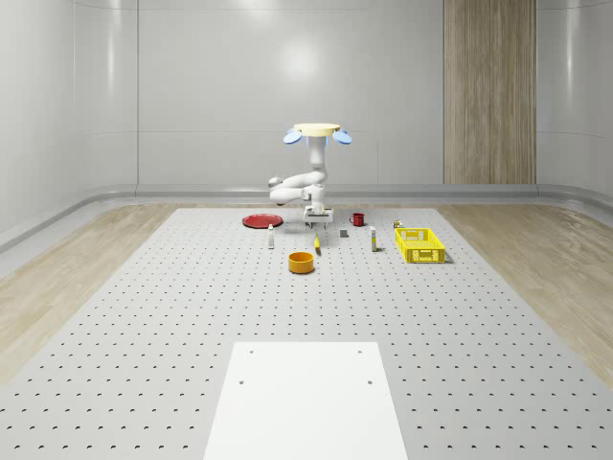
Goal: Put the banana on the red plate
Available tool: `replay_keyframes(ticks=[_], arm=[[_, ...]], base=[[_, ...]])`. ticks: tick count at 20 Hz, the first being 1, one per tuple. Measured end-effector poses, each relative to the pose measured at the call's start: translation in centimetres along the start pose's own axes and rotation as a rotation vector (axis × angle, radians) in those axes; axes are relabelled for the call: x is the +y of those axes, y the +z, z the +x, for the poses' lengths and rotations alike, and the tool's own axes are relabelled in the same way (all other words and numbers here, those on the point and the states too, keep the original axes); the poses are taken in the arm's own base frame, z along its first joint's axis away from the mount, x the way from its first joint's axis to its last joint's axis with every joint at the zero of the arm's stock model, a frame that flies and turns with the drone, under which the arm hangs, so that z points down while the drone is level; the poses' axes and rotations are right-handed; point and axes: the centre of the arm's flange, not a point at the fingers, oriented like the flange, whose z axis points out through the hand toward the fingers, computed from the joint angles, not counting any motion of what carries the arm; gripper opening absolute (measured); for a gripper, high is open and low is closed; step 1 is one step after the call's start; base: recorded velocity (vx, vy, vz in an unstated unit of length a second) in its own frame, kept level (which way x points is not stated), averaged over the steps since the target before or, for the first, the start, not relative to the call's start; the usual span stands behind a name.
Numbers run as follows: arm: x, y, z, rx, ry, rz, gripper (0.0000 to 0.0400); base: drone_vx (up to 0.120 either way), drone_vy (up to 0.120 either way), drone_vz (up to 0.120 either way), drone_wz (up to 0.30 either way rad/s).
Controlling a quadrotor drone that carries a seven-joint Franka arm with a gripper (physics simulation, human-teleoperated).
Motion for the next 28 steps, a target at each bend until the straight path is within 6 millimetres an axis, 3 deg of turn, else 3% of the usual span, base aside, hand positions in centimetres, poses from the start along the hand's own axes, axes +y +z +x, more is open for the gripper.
replay_keyframes(ticks=[6, 13, 22, 28], arm=[[0.0, 0.0, 0.0, 0.000, 0.000, 0.000, 0.0400], [0.0, 0.0, 0.0, 0.000, 0.000, 0.000, 0.0400], [0.0, 0.0, 0.0, 0.000, 0.000, 0.000, 0.0400], [0.0, 1.3, 0.0, 0.000, 0.000, 0.000, 0.0400]], base=[[0.120, -0.033, -0.067, 0.000], [0.000, 0.000, -0.120, 0.000], [0.111, 0.000, -0.004, 0.000], [0.000, 0.000, 0.000, 0.000]])
